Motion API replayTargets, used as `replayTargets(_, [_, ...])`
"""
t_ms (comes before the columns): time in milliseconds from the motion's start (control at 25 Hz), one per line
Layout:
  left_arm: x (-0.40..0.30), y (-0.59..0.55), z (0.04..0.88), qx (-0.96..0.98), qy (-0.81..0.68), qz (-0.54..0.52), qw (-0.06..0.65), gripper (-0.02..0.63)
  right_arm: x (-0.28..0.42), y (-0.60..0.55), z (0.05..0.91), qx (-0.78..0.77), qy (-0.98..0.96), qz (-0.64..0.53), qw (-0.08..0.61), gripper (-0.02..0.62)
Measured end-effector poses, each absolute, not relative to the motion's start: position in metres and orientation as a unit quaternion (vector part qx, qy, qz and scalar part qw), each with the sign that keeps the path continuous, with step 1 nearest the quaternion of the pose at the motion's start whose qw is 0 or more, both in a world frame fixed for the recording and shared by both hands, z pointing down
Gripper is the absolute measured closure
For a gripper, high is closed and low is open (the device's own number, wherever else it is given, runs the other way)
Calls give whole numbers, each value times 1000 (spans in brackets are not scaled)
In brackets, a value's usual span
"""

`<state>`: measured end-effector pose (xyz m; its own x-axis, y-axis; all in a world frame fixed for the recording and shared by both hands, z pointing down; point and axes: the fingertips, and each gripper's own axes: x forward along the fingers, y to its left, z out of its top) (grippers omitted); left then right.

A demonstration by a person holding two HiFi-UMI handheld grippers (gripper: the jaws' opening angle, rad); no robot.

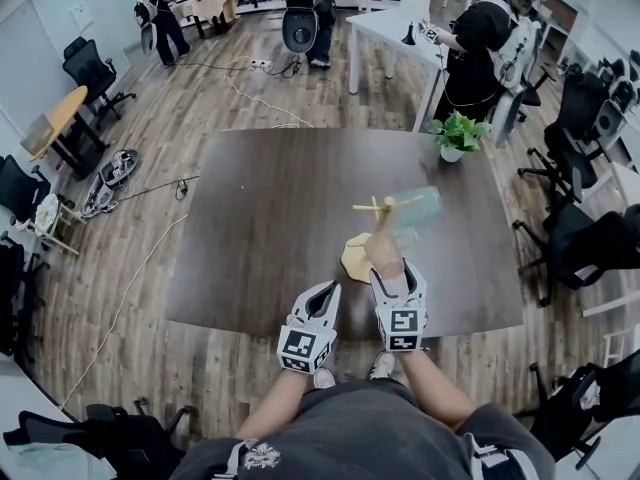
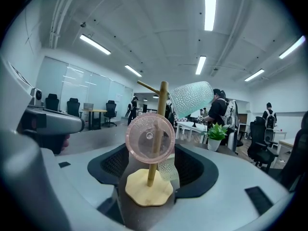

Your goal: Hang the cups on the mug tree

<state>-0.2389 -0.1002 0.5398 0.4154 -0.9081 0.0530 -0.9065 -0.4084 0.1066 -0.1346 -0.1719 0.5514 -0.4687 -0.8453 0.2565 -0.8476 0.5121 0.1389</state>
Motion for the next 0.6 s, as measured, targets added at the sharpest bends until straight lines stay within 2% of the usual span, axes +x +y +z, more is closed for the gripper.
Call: replayTargets(600, [-231,-77,527,851,-522,-15,50,601,-122,-125,536,502,-856,13,125,287])
